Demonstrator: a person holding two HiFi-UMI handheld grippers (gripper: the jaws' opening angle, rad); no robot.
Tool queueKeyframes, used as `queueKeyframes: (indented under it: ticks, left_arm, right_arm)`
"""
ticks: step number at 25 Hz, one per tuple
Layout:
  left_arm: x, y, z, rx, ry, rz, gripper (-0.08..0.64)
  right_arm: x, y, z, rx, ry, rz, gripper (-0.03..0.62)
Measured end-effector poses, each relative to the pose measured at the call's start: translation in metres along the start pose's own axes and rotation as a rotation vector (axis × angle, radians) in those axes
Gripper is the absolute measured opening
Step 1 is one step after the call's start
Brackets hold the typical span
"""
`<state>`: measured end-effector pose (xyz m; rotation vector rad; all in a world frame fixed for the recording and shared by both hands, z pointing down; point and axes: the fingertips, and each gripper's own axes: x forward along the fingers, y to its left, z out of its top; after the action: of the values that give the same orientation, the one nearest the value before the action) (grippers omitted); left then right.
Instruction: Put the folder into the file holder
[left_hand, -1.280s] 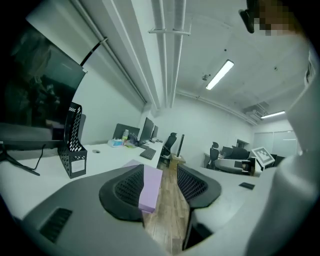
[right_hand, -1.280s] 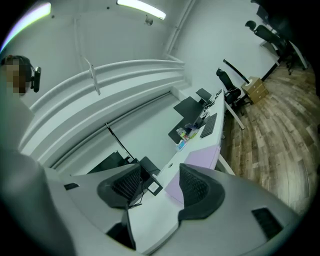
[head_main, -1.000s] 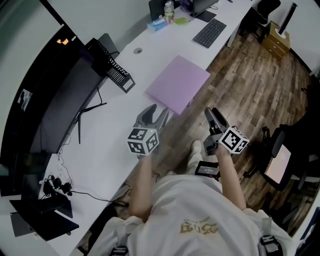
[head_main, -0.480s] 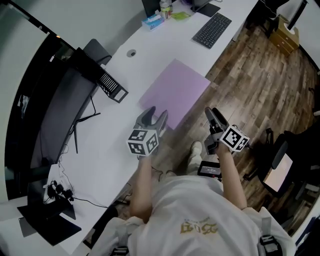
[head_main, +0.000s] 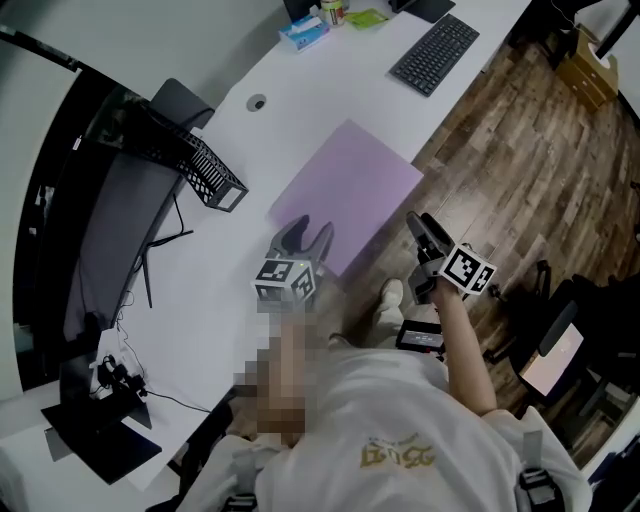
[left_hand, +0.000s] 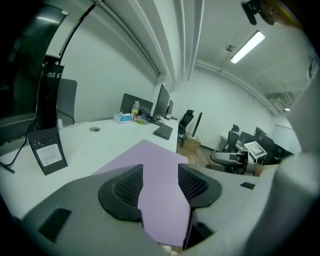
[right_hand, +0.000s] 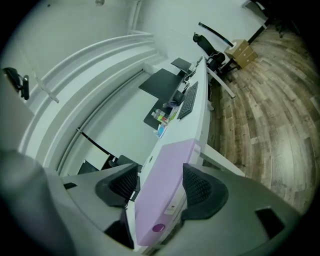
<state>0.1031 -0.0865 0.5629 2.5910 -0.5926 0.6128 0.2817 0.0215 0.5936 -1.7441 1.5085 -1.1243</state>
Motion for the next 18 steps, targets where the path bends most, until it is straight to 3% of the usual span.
queueKeyframes:
  ticks: [9,14,18]
  left_arm:
    - [0.032,0.003,-0.017,-0.001,0.080,0.042,0.235]
    - [0.047,0.000,-0.033,0.089,0.174,0.064,0.236]
    - [0.058,-0.001,-0.040,0.110,0.225,0.068,0.242]
  right_arm:
    - [0.033,-0.034,0.000,0.065,0.112,0.035,0.287]
    - [0.044,-0.050,-0.012,0.118,0.165,0.040,0.291]
    - [0.054,-0.060,-0.018,0.150,0.204,0.042,0.293]
